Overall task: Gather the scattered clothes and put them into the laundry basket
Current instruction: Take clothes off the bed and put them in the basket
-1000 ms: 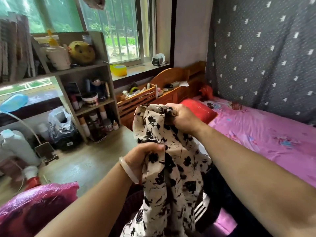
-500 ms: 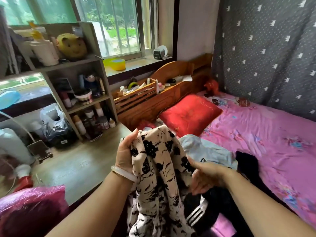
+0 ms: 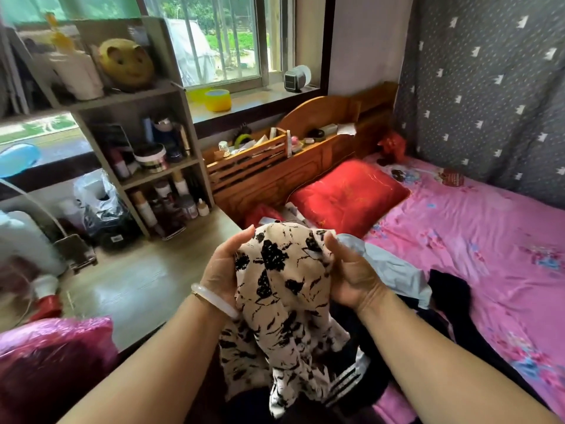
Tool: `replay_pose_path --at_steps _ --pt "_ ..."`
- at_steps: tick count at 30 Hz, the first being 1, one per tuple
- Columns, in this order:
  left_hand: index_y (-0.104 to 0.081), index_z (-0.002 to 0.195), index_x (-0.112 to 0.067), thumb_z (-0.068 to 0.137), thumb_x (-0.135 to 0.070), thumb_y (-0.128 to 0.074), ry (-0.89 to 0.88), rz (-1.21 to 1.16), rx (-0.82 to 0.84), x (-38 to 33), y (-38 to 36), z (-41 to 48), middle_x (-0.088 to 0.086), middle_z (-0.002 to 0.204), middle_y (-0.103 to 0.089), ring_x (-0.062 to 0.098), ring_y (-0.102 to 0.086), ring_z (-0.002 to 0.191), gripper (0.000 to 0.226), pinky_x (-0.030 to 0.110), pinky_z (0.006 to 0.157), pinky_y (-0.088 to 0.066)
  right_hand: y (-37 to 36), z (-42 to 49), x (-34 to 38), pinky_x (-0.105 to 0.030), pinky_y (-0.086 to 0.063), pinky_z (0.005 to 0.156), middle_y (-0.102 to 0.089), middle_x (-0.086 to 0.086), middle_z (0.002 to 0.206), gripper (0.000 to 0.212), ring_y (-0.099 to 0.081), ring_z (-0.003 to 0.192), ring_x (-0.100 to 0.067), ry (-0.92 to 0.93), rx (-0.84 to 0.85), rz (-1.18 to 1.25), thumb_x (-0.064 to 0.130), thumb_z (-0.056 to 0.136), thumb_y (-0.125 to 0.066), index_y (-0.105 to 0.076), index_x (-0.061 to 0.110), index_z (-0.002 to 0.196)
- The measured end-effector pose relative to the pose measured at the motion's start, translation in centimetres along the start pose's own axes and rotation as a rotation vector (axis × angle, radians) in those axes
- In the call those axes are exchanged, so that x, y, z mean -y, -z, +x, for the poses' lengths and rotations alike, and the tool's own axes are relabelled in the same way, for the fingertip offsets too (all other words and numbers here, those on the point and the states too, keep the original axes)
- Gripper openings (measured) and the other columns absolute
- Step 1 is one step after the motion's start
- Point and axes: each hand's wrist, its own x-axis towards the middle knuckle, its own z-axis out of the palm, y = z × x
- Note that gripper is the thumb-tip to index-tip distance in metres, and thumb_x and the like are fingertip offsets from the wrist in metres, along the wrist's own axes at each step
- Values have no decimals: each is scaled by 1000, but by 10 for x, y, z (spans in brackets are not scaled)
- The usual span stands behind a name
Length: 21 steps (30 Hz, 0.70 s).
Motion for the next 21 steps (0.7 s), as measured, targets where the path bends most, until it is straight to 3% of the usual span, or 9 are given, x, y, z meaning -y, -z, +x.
replay_pose_path --at_steps 3,5,8,10,13,16,20,21 --pt "-58 128 -9 60 -33 -83 4 152 -261 -11 26 6 18 120 -65 35 -64 100 76 47 87 -52 1 -1 16 -37 -58 79 -74 -14 91 39 -71 81 -26 34 -95 -15 17 56 -86 -76 6 92" --pt "-53 133 -7 50 -19 -85 -27 170 -408 -16 42 5 18 116 -65 35 -66 91 90 48 81 -55 1 -6 27 -36 -60 73 -74 -14 87 29 -72 76 -26 54 -113 25 13 59 -80 -77 4 87" --pt "-62 124 -6 58 -17 -79 11 150 -502 -21 62 4 14 103 -67 30 -65 81 69 46 91 -50 0 -9 38 -34 -60 70 -73 -13 84 24 -71 73 -25 112 -132 71 11 73 -56 -77 4 81" --pt "-70 110 -8 63 -28 -83 86 185 -392 -22 63 -1 14 100 -70 30 -66 85 53 47 97 -48 -9 -11 40 -34 -60 73 -73 -13 83 29 -71 74 -25 128 -116 61 13 76 -50 -78 6 79" --pt "-71 94 -7 55 -36 -91 84 643 -268 -15 58 -4 21 95 -70 36 -69 86 53 46 85 -55 -20 -11 37 -34 -60 68 -74 -12 80 27 -72 73 -25 104 -89 -3 16 76 -54 -79 7 73" --pt "-72 97 -11 60 -24 -87 -58 991 -432 -4 51 3 13 92 -75 31 -71 91 42 44 86 -57 -25 -7 34 -41 -60 78 -73 -19 90 21 -72 82 -30 46 -52 -47 9 74 -58 -76 0 81" --pt "-71 78 -23 74 -21 -69 -205 1254 -700 -5 54 7 -4 73 -70 18 -65 77 6 29 73 -54 -24 -8 39 -37 -61 67 -73 -20 82 40 -74 74 -27 51 -117 8 -2 86 -41 -77 0 71" --pt "-71 75 -23 76 -20 -64 -203 1275 -734 -6 56 5 -4 71 -69 19 -64 74 7 30 71 -54 -23 -9 42 -37 -61 65 -73 -20 85 39 -74 76 -27 68 -135 34 -1 87 -40 -77 -2 72"
